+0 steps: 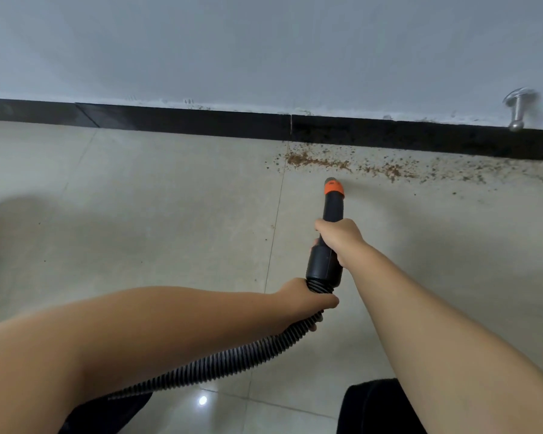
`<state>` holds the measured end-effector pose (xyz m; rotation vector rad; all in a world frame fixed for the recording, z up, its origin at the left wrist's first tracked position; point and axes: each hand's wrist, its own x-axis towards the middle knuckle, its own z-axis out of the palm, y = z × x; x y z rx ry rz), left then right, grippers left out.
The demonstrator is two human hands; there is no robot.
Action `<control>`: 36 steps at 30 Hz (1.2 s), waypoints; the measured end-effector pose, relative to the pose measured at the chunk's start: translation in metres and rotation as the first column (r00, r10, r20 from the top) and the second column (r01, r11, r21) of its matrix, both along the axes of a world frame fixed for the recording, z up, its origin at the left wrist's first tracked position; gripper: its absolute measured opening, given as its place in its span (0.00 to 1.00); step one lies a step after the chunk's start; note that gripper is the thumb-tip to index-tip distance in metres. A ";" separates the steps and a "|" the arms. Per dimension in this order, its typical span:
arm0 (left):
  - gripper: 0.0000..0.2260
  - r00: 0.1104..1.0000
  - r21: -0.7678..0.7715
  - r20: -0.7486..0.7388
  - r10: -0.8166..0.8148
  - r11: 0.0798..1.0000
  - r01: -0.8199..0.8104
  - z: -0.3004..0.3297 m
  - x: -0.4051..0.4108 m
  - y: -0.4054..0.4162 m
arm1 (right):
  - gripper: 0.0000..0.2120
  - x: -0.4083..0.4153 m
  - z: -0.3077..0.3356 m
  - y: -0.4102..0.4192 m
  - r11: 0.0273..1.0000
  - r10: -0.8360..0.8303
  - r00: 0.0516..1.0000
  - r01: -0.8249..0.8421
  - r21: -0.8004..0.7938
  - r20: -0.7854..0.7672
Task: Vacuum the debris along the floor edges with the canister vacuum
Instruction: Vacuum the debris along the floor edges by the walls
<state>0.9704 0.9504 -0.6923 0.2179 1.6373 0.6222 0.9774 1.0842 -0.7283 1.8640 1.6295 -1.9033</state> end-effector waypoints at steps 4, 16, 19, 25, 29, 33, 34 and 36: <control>0.08 1.000 -0.009 0.014 0.010 1.000 -0.010 0.006 0.000 0.024 | 0.11 0.004 0.009 0.023 0.997 -0.068 0.997 0.067 0.026 0.022; 0.08 0.990 0.066 0.066 0.129 0.989 -0.133 -0.013 -0.014 0.020 | 0.11 -0.029 0.004 0.021 0.996 0.088 0.996 -0.088 0.010 0.012; 0.08 0.981 0.069 0.068 0.184 0.980 -0.189 -0.014 -0.016 0.010 | 0.07 -0.040 0.006 0.010 0.985 0.170 0.985 -0.170 -0.005 0.004; 0.08 0.962 0.057 0.039 0.270 0.961 -0.272 -0.007 -0.041 0.001 | 0.07 -0.077 0.014 -0.004 0.956 0.291 0.957 -0.291 -0.015 -0.010; 0.08 0.963 0.012 0.022 0.270 0.963 -0.270 -0.002 -0.061 -0.007 | 0.12 -0.099 0.016 -0.015 0.941 0.336 0.941 -0.338 -0.036 -0.040; 0.10 0.978 -0.058 -0.003 0.210 0.976 -0.210 0.001 -0.083 -0.013 | 0.13 -0.110 0.011 -0.023 0.961 0.260 0.961 -0.267 -0.068 -0.095; 0.10 0.983 -0.067 -0.008 0.185 0.980 -0.185 0.001 -0.088 -0.014 | 0.13 -0.111 0.010 -0.024 0.971 0.223 0.969 -0.231 -0.066 -0.104; 0.09 0.992 -0.070 -0.021 0.125 0.989 -0.127 0.000 -0.092 -0.012 | 0.12 -0.107 0.007 -0.022 0.987 0.139 0.984 -0.147 -0.063 -0.111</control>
